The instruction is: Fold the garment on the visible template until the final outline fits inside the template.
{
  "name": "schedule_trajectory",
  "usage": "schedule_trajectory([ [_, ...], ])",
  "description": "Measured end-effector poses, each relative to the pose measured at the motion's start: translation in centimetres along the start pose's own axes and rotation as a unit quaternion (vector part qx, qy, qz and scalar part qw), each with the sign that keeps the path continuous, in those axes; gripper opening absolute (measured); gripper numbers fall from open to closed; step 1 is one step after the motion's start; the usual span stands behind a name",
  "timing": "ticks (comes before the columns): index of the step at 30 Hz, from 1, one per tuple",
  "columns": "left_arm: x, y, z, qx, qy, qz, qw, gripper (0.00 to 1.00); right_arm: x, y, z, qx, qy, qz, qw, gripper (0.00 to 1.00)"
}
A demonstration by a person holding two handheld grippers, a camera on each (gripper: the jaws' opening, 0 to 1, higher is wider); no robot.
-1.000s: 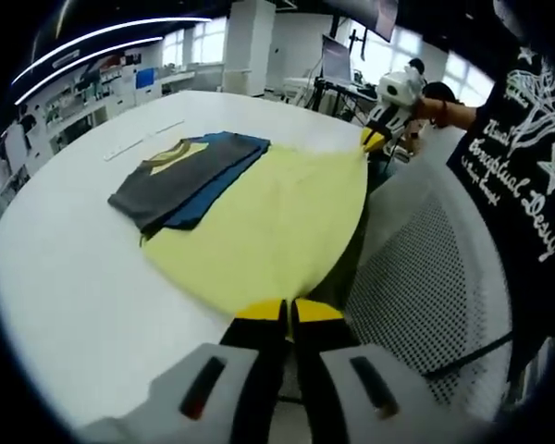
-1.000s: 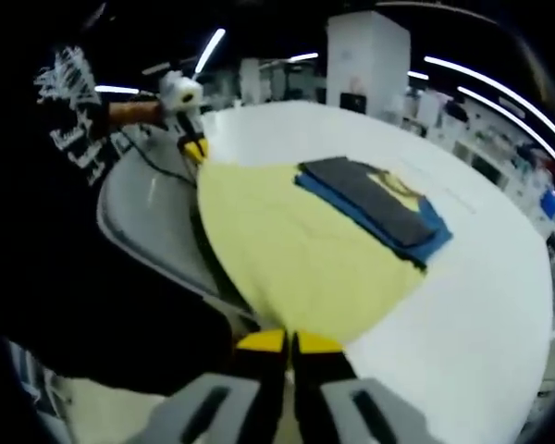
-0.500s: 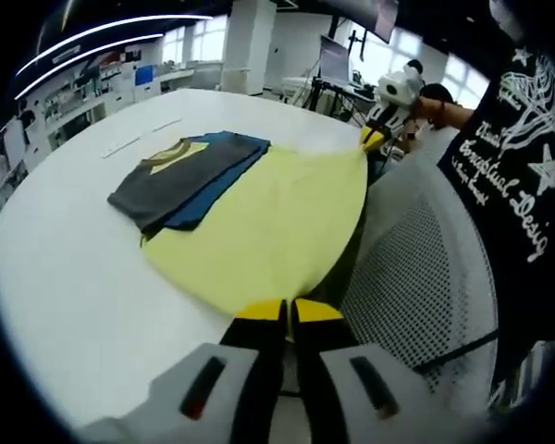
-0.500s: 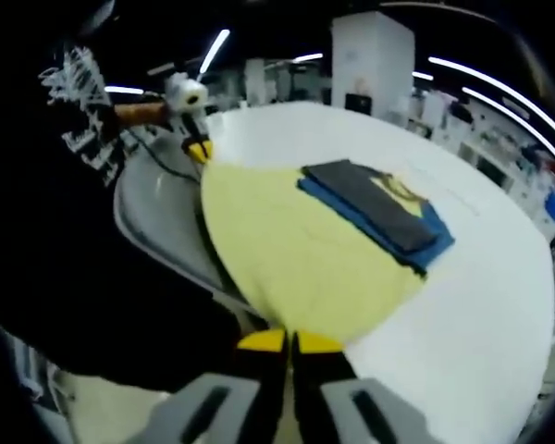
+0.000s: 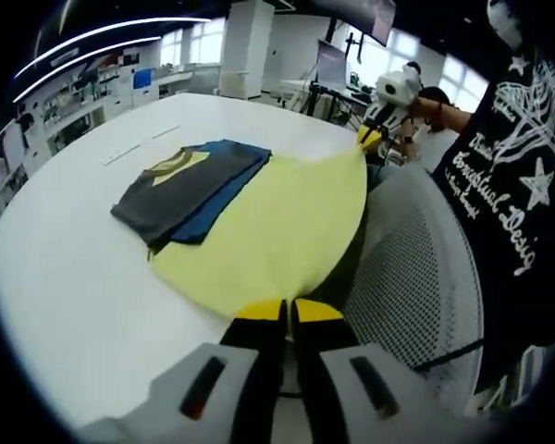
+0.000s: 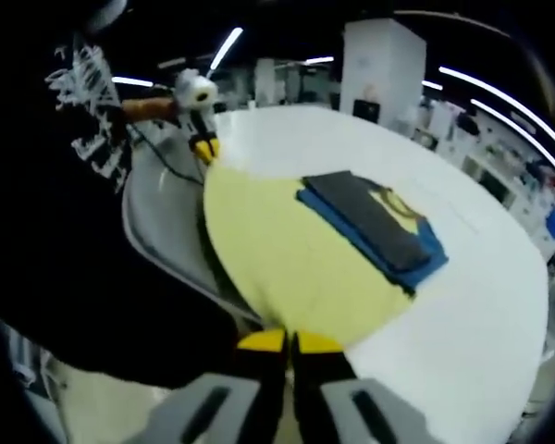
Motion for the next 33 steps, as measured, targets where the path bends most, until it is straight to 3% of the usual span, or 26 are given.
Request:
schedule_trajectory([
  [8,-0.9,0.1,-0.2,-0.011,-0.009,-0.001,0.9999,0.00,-0.8,-1.4,-0.5,0.012,0.001,-0.020,0.9997,0.00],
  [18,-3.1,1.3,-0.5,-0.017,-0.031,-0.030,0.9989,0.00,-1.8,-3.3,-0.8,0.027,0.001,-0.048,0.9985,0.00],
  [33,-6.6,2.8,-0.8,-0.036,-0.051,-0.003,0.9980,0.00,-2.9,-6.3,-1.2,0.060,-0.003,-0.057,0.9966,0.00],
])
Point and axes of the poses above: the point that each gripper's makers call its tool centre point, and the gripper's own axes: z roughly forward along the fingers, y roughly to its left, x roughly out of its underside, the point moved 1 cm from there along -z, roughly backward along the fingers, and after that the axes turned 13 degrees about -z, right-handed, at the moved point
